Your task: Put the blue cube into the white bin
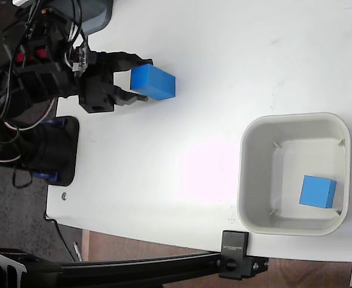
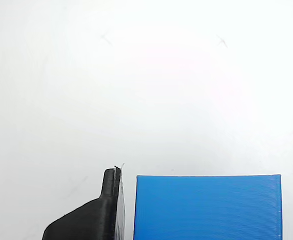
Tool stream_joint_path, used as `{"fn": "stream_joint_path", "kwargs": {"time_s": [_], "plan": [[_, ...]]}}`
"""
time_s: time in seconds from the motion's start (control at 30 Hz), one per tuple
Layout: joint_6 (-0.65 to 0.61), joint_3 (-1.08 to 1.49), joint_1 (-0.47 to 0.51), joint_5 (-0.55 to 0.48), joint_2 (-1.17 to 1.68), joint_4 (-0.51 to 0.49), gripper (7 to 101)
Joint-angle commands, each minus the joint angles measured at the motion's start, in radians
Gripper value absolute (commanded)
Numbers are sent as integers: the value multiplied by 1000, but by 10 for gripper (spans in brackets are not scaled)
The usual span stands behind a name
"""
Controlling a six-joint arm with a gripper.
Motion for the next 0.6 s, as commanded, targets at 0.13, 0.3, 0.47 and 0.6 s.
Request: {"fn": "stream_joint_path", "kwargs": {"time_s": [0.13,0.3,0.47,0.6], "plan": [[3,-14,-9,15,2,-37,884],[14,-15,-23,48,2,-20,659],[26,-26,-40,91,6,15,478],[25,-34,-40,101,18,29,438]]}}
